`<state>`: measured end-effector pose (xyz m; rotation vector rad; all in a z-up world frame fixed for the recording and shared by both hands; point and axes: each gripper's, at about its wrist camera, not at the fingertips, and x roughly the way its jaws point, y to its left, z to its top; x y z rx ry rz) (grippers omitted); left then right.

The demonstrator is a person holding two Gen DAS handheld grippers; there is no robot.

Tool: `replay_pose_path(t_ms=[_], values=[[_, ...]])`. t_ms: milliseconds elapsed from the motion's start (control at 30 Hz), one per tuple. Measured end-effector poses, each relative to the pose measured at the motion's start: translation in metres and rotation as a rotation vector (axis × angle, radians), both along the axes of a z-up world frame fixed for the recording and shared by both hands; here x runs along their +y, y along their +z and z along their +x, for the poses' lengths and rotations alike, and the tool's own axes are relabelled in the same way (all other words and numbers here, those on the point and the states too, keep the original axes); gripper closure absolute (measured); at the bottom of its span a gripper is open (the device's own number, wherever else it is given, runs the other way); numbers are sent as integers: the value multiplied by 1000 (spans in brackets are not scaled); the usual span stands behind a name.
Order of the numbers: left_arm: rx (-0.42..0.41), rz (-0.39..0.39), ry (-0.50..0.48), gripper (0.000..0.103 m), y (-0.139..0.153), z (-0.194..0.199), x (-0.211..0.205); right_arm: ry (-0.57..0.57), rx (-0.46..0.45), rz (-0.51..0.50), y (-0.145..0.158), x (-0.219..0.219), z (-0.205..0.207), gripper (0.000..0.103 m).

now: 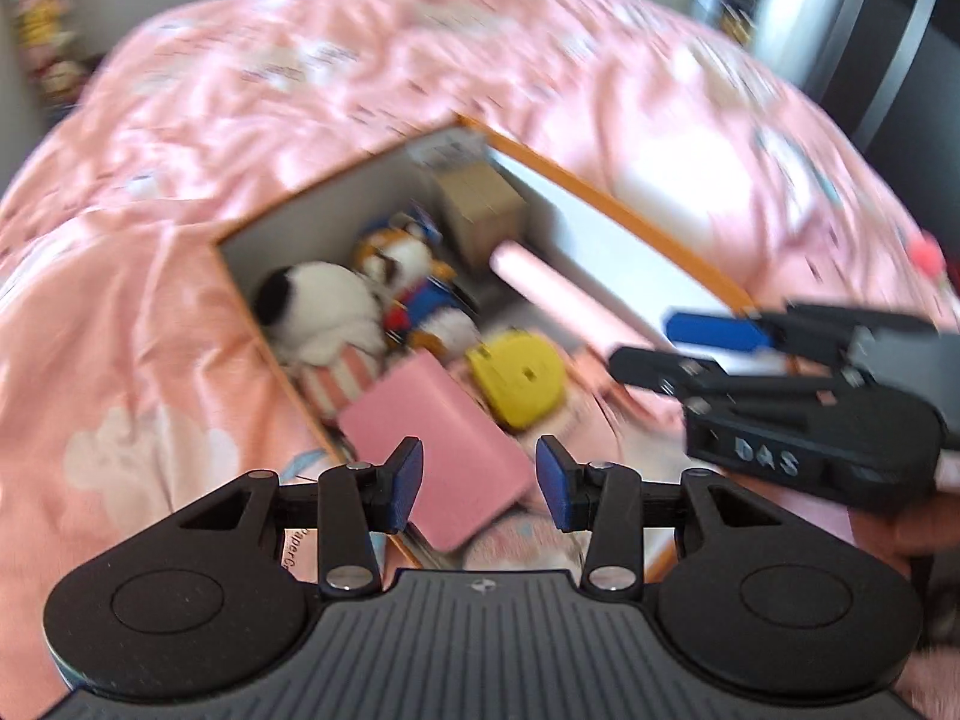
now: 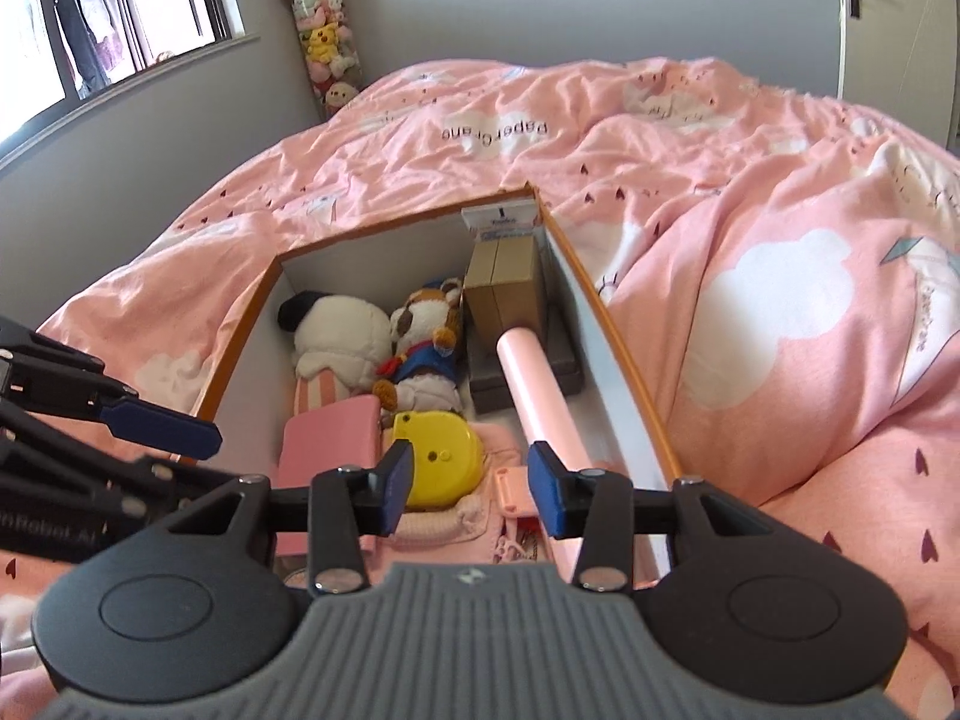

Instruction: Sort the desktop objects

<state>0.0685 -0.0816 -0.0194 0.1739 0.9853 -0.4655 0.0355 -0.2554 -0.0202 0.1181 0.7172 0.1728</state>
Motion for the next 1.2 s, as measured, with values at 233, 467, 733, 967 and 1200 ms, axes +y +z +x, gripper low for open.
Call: replay_pose_path(t_ms=[233, 467, 733, 967, 1200], values=[[-164, -33, 204, 49, 0, -17, 7, 14, -65, -61, -2, 14, -10, 58], [-249, 1, 330, 39, -1, -35, 10, 21, -98, -81, -4, 21, -21, 55], [-245, 17, 395, 31, -10, -45, 13, 7, -126, -74, -6, 20, -27, 48], [-245, 12, 437, 25, -15, -51, 18, 13, -121, -66, -11, 20, -32, 42], [-231, 15, 465, 25, -23, -59, 18, 53, -124, -75, -16, 23, -36, 38]])
